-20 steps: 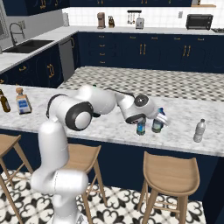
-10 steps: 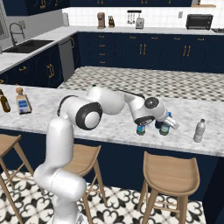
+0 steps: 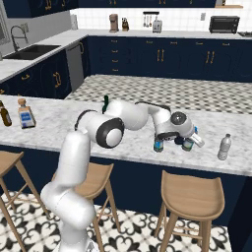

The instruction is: Move the plastic bottles in the middle to the plastics group, and the glass bottles in the middle to the glass group.

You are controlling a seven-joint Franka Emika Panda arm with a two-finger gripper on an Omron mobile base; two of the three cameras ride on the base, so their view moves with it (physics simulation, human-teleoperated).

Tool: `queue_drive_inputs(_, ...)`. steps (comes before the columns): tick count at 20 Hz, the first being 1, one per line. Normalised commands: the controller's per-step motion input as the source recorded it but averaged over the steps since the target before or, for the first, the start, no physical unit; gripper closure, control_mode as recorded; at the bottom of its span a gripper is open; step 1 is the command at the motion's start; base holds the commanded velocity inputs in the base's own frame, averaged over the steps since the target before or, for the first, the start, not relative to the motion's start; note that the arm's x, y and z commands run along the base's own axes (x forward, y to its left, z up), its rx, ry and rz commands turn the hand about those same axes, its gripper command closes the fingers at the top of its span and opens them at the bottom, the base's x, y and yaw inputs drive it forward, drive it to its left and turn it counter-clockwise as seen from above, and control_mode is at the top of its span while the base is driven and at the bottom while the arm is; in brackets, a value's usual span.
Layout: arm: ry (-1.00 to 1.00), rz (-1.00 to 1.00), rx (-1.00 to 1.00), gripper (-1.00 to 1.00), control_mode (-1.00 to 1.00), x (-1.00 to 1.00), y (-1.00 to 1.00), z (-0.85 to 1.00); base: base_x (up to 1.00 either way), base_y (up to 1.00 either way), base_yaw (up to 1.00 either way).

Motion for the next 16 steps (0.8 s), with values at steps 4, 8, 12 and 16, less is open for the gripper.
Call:
queue_drive_inputs(4,-0.02,0.05,0.0,1.0,-1.0,-0.05,-0.23,-0.54,0.0,0.0,0.0)
queue_drive_inputs(8,0.0,0.06,0.0,1.0,-1.0,-0.02,-0.21,-0.35,0.0,0.0,0.0)
queue_drive_inputs(12,0.0,0.08,-0.05,1.0,-1.0,-0.02,-0.09,-0.5,0.0,0.0,0.0)
queue_drive_inputs(16,0.0,0.08,-0.09,1.0,-1.0,-0.18,0.0,-0.62,0.0,0.0,0.0)
